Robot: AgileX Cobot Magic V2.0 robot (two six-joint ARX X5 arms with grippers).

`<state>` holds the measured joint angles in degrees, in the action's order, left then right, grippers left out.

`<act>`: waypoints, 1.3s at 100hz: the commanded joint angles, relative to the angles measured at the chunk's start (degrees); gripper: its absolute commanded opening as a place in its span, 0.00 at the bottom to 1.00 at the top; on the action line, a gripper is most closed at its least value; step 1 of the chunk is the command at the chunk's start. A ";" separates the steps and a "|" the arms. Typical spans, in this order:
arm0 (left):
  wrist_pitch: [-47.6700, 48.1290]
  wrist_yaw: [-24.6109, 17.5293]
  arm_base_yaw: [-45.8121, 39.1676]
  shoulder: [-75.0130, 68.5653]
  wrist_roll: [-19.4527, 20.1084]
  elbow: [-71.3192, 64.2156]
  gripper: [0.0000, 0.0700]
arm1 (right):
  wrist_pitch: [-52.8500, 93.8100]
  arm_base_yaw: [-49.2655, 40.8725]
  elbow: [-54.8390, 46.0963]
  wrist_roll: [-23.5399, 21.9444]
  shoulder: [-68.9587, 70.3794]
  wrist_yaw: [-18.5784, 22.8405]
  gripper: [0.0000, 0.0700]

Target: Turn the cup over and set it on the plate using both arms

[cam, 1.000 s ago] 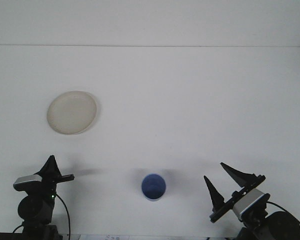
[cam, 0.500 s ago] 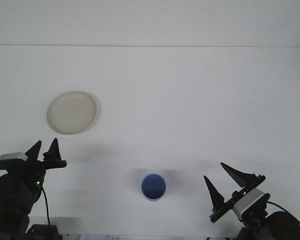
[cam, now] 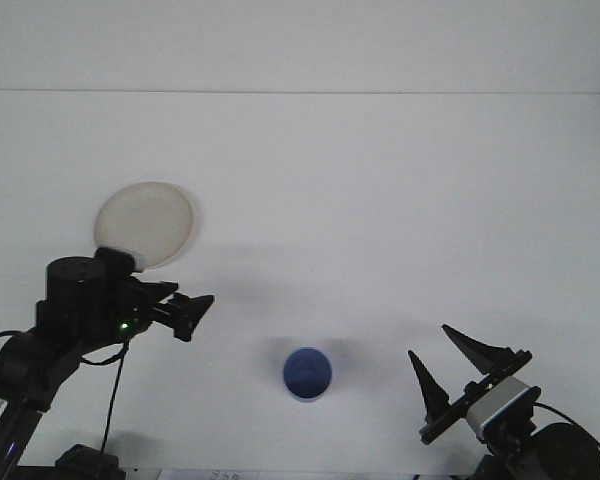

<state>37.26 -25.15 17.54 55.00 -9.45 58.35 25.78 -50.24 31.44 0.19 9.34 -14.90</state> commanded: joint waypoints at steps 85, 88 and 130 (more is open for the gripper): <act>0.22 7.82 29.88 33.86 7.23 11.56 0.78 | -0.92 -0.68 0.11 -0.15 0.09 -0.24 0.61; 0.13 7.82 30.18 34.51 7.39 11.56 0.78 | -0.92 -0.68 0.11 -0.15 0.09 -0.24 0.61; 0.11 9.05 32.22 38.84 8.00 11.56 0.26 | -1.18 -0.68 0.11 0.04 0.09 -0.24 0.61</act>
<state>37.52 -16.36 48.90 92.40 -2.04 68.53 25.34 -50.24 31.44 0.21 9.34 -15.07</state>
